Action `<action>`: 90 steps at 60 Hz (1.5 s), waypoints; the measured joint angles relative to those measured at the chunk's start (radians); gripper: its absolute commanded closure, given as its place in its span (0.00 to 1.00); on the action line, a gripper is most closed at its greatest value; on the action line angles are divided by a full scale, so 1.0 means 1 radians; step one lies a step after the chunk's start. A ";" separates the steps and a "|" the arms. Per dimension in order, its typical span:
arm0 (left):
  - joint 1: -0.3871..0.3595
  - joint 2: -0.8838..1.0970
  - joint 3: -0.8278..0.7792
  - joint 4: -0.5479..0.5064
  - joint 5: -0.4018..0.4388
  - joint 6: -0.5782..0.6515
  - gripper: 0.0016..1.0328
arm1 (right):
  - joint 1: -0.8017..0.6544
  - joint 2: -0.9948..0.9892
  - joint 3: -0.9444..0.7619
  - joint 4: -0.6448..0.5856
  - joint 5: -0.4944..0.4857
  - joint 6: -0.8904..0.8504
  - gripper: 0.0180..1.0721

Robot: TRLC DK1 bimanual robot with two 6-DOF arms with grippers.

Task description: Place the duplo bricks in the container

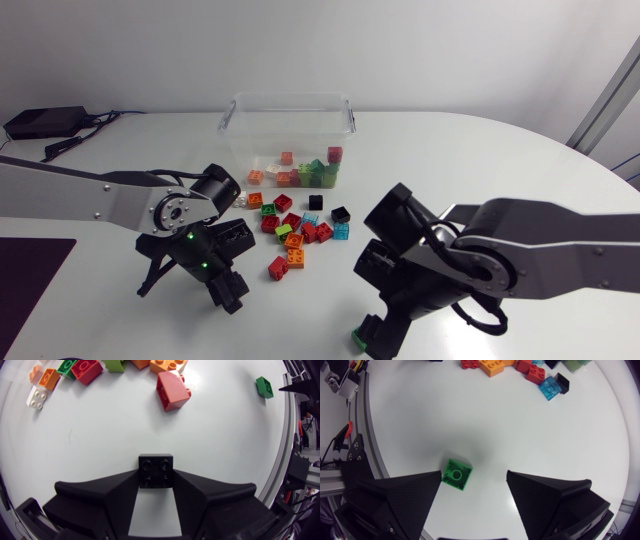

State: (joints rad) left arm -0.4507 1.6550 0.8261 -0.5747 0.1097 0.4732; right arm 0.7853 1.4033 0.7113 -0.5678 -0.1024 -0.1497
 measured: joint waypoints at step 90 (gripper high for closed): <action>0.287 -0.015 0.586 0.172 0.205 -0.194 0.65 | -0.159 0.084 0.206 -0.008 -0.062 -0.040 0.64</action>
State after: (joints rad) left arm -0.1638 1.6402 1.4124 -0.4030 0.3145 0.2794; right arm 0.6262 1.4868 0.9173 -0.5762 -0.1646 -0.1898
